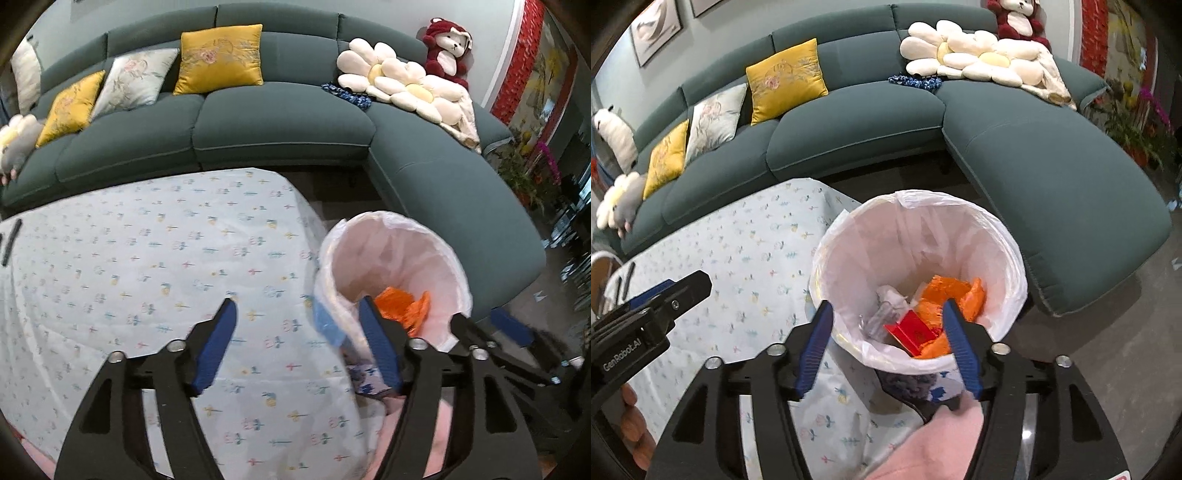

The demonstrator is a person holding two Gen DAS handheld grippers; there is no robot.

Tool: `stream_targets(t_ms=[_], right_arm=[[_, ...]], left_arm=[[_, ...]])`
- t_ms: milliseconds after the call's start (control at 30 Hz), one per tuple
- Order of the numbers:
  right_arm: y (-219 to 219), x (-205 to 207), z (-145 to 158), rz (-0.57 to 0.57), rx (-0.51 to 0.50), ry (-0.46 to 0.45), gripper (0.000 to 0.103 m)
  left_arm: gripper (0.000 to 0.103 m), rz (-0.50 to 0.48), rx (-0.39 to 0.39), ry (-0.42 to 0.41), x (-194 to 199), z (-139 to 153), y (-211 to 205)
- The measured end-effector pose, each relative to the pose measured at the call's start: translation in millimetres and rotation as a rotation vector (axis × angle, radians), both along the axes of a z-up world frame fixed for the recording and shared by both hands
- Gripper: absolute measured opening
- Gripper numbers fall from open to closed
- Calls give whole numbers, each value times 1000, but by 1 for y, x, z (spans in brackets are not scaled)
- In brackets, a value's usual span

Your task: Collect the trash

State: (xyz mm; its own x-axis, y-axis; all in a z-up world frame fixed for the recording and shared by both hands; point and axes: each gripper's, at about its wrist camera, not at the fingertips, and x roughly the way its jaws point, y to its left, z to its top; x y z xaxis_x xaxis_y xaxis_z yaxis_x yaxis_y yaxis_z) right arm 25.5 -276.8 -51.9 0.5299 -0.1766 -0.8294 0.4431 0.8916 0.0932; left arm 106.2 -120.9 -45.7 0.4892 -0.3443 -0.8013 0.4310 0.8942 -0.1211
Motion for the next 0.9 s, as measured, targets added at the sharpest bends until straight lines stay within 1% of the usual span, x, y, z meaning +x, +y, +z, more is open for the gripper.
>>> stream_targets(t_ms=[67,100,167,267,300,333,400,500,700,900], right_arm=[[7,-3,0,10,-29,9,64],[9,-5,0,13,-31,11,64],[11,-8,-1,13,-35,15,68],[15,-11,-2,21,-45,22,76],[17,-12,-3,25,-54,29,83],[19,-13,-4,30,-70,38,85],[23,-14,-6,38,-83,49,86],[24,-17,-10,39,-75,59,97],[30,-24,-17,30,-81,62,96],[30,-31,-21,25,-84,60,96]], left_arm=[[74,1,23,-19,-5,-2,3],[78,4,34,-25,-7,-3,4],[81,7,49,-39,-10,-5,6],[85,15,58,-48,-13,-6,11],[87,18,60,-50,-14,-7,13],[88,22,63,-52,-14,-8,14],[89,33,75,-57,-15,-10,16],[91,43,93,-59,-18,-16,20],[92,56,111,-68,-23,-24,26],[93,68,111,-78,-27,-25,28]])
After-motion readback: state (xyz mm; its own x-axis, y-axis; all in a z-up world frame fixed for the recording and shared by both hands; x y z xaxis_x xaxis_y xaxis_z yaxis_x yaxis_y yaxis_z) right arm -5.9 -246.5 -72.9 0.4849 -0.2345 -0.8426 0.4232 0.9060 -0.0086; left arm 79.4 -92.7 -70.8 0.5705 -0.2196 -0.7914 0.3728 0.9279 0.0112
